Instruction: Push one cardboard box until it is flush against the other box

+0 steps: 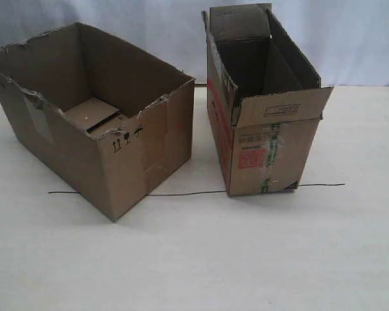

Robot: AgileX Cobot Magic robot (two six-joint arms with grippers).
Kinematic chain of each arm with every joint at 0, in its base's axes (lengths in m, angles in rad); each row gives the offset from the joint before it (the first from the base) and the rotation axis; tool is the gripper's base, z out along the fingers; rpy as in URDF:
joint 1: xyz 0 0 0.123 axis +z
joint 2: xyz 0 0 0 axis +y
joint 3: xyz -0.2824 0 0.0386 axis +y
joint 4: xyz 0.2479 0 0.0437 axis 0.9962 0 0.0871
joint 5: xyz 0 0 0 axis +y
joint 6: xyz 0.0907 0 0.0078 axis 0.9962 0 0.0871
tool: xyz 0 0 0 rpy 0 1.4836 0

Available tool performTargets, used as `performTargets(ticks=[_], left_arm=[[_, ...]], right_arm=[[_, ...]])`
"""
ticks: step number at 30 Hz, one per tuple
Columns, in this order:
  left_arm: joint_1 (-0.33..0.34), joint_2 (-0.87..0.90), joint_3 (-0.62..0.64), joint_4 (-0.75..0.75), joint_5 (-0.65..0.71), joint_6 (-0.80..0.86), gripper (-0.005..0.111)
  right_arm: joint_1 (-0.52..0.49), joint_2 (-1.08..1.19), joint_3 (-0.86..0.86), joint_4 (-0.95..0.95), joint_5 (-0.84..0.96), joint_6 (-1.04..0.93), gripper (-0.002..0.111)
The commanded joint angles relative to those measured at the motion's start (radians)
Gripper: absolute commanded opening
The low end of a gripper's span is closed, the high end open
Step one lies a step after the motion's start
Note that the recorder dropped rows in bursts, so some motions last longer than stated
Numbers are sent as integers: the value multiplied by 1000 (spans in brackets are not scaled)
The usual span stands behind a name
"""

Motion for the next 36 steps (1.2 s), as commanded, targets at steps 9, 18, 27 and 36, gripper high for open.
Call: performTargets(ticks=[9,18,27,36], left_arm=[[1,-3,2,1,-2,0,0],[1,-3,2,1,-2,0,0],[1,-3,2,1,-2,0,0],[1,-3,2,-142,-38,-6,0]], right_arm=[[-2,-4,5,2,4,1,5],[-2,-4,5,2,4,1,5],[-2,-4,5,2,4,1,5],[-2,-4,5,2,4,1,5]])
